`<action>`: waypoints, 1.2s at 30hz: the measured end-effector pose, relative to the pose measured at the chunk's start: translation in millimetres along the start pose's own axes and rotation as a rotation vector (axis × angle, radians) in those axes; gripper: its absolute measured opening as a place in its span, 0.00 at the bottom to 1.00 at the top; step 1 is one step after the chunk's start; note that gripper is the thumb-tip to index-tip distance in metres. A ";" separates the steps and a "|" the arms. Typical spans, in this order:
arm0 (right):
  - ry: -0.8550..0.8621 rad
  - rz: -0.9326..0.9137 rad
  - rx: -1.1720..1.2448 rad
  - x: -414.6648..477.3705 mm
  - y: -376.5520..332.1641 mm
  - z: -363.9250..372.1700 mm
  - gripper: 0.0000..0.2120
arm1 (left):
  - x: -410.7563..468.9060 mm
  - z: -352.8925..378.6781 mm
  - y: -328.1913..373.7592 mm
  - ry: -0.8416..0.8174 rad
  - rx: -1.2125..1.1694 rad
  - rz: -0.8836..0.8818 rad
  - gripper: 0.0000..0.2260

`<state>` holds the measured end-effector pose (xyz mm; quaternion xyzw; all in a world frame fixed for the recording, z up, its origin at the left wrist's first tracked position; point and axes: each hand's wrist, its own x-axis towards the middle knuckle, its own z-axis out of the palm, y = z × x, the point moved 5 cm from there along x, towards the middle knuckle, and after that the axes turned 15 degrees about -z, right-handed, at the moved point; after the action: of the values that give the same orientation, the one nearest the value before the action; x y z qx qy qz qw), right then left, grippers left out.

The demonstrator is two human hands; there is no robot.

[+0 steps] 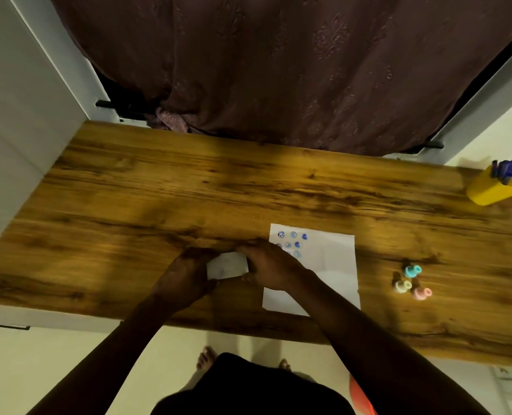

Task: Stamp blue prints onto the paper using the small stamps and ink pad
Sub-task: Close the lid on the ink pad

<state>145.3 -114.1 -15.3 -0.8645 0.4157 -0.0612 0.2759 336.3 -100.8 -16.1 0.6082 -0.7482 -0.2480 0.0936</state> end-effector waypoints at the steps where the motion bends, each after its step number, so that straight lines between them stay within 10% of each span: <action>1: 0.003 0.001 0.002 -0.2 0.6 0.1 0.32 | 1.7 -0.6 2.6 0.008 0.010 -0.019 0.25; 4: 0.020 0.001 -0.003 -2.0 2.3 -1.1 0.31 | 2.8 4.5 8.5 0.019 0.018 -0.006 0.21; 9: 0.073 0.021 -0.030 -18.6 13.3 -14.3 0.33 | 14.4 6.6 7.6 -0.075 0.005 -0.004 0.44; 16: 0.174 0.081 -0.091 -73.4 51.1 -58.6 0.32 | 48.9 7.6 89.3 -0.052 0.093 0.126 0.28; 36: 0.038 0.381 -0.223 -243.6 219.9 -161.4 0.31 | 148.3 125.5 327.8 -0.307 0.139 0.278 0.28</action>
<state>-217.1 -110.0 34.4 -0.7943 0.5807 0.0222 0.1771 -38.3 -165.3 11.1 0.4592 -0.8457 -0.2702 -0.0301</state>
